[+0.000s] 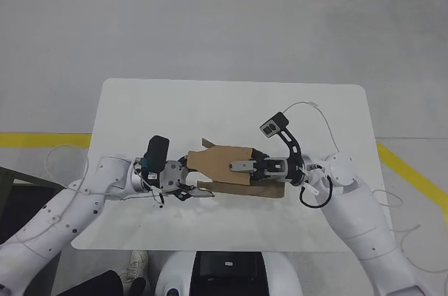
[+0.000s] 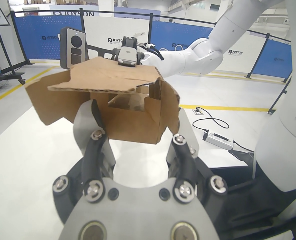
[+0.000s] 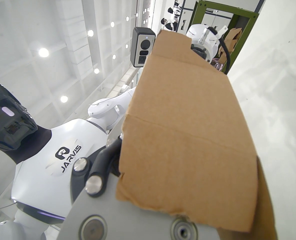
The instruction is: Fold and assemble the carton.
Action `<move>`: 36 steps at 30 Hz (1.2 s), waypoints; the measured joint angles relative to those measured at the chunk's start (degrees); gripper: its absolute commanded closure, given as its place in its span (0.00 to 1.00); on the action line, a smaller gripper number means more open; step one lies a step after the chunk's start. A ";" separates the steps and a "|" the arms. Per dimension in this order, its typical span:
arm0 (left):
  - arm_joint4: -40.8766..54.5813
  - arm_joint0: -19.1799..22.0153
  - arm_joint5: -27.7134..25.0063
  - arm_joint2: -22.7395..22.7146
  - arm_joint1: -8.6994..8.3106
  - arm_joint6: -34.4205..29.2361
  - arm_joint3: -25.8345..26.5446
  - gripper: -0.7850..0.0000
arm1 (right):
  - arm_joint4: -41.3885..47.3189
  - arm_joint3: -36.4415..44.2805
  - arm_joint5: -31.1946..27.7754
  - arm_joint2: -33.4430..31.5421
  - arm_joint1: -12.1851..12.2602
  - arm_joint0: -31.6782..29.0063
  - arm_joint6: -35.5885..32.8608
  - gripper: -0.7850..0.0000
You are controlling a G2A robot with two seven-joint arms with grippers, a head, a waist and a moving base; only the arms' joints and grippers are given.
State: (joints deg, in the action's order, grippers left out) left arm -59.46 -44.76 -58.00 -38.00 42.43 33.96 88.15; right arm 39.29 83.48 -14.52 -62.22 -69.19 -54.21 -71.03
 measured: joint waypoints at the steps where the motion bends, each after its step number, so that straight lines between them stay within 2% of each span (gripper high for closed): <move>1: 0.13 0.23 0.00 0.35 -0.10 0.29 -0.11 0.42 | 0.03 -0.03 0.01 0.03 -0.01 0.04 -0.06 1.00; 12: 1.85 2.84 0.00 4.53 -1.28 3.76 -1.42 0.38 | 0.02 -0.20 0.16 0.26 -0.10 0.28 -0.48 1.00; 15: 2.28 3.49 0.00 5.69 -1.63 4.98 -1.61 0.42 | -0.06 -0.21 0.14 0.31 -0.11 0.30 -0.55 1.00; 16: 2.43 3.69 0.00 6.05 -1.74 5.36 -1.71 0.48 | -0.09 -0.21 0.14 0.33 -0.11 0.31 -0.59 1.00; 19: 2.99 4.35 0.00 7.18 -2.08 6.43 -2.15 0.53 | -0.13 -0.23 0.22 0.42 -0.13 0.30 -0.66 1.00; 36: 4.63 7.66 0.00 11.78 -3.10 9.23 -3.03 0.61 | -0.59 -0.36 0.39 0.65 -0.20 0.27 -0.66 1.00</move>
State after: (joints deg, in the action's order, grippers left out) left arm -54.82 -37.10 -58.00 -26.22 39.33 43.18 85.12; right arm 38.70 83.12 -14.14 -61.57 -69.39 -53.94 -71.70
